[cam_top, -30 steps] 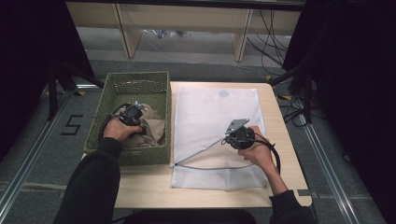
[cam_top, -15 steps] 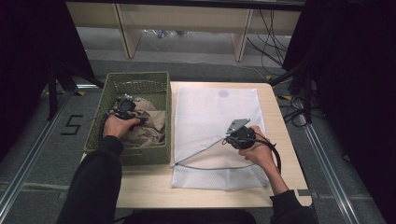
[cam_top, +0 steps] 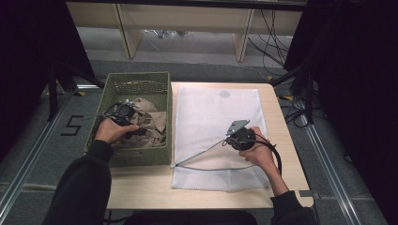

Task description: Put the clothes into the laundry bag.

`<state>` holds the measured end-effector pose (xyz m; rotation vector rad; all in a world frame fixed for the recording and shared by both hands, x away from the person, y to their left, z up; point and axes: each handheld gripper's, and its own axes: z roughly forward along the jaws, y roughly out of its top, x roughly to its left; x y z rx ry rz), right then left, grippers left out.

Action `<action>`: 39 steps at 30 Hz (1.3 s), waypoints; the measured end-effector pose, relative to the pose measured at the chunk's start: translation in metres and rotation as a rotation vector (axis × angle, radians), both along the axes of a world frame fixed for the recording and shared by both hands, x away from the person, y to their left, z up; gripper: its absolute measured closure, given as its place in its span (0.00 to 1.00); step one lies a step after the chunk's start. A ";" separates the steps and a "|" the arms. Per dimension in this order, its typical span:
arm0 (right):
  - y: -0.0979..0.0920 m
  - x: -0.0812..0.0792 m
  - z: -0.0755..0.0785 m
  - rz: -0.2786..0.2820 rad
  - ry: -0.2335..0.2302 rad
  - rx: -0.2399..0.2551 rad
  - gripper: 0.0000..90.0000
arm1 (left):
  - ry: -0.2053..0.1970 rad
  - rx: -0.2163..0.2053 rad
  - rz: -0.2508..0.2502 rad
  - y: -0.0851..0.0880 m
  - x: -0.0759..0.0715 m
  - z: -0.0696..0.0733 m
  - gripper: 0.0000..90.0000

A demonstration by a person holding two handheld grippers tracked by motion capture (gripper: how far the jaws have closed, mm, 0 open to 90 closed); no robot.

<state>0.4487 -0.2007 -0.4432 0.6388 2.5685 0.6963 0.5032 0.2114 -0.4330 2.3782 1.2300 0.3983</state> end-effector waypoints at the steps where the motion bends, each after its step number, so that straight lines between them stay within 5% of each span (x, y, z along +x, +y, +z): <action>1: 0.000 0.000 0.000 0.000 0.001 -0.001 0.99 | 0.015 -0.003 0.001 -0.003 0.004 -0.007 0.18; 4: -0.001 0.002 0.000 0.015 -0.006 -0.001 0.99 | 0.029 0.000 0.025 -0.009 0.011 -0.027 0.10; 5: -0.001 0.000 0.000 -0.003 0.008 0.007 0.99 | 0.048 0.018 0.038 -0.011 0.013 -0.047 0.03; 10: -0.001 -0.001 0.000 -0.004 0.005 0.005 0.99 | 0.083 0.017 0.048 -0.009 0.012 -0.056 0.03; 13: 0.000 0.000 0.000 0.012 -0.005 -0.002 0.99 | 0.101 -0.037 0.061 -0.007 0.014 -0.054 0.31; 14: 0.000 0.000 0.000 0.011 -0.007 -0.002 0.99 | 0.108 -0.064 0.085 -0.006 0.014 -0.054 0.31; 15: 0.000 -0.001 0.000 -0.004 -0.002 -0.005 0.99 | 0.116 -0.081 0.069 -0.004 0.015 -0.051 0.53; 16: 0.000 -0.001 0.000 -0.004 -0.002 -0.005 0.99 | 0.116 -0.081 0.069 -0.004 0.015 -0.051 0.62; 20: 0.000 0.000 -0.001 0.001 0.002 -0.001 0.99 | 0.112 -0.100 0.064 -0.004 0.015 -0.048 0.78; 27: -0.001 0.001 0.000 0.011 -0.005 0.000 0.99 | 0.049 -0.081 0.075 -0.005 0.013 -0.039 0.86; 34: -0.002 0.000 0.002 -0.003 -0.001 0.012 0.99 | -0.118 -0.205 0.142 0.008 0.009 -0.012 0.88; 35: -0.002 0.001 0.002 0.010 -0.009 0.009 0.99 | -0.168 -0.245 0.147 0.013 0.007 0.000 0.89; 39: -0.002 0.000 0.003 -0.007 -0.001 0.017 0.99 | -0.184 -0.268 0.140 0.023 0.002 0.020 0.89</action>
